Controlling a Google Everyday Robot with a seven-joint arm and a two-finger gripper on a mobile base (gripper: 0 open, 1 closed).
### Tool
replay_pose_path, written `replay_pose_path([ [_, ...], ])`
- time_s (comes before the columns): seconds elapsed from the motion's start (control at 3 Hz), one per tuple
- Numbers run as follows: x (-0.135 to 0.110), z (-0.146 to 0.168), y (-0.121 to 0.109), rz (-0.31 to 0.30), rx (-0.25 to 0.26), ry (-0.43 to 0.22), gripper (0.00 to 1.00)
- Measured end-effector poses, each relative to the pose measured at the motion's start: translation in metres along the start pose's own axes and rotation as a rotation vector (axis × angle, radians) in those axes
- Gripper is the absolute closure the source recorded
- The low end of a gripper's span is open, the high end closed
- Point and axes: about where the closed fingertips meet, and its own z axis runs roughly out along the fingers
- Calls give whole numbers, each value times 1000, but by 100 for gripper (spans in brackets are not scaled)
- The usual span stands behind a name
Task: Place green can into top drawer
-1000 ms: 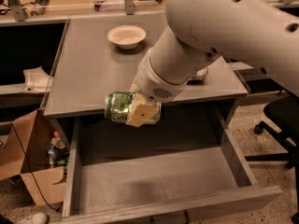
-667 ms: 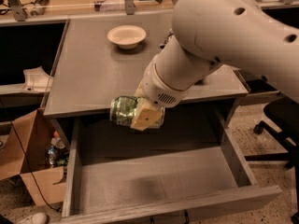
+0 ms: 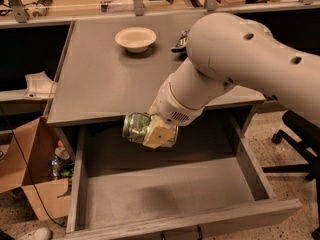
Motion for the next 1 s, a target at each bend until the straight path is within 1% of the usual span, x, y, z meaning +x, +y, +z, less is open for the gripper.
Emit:
replay_pose_path([
  [0.67, 15, 21, 11, 33, -25, 30, 100],
  [1.0, 41, 52, 24, 94, -63, 33, 100],
])
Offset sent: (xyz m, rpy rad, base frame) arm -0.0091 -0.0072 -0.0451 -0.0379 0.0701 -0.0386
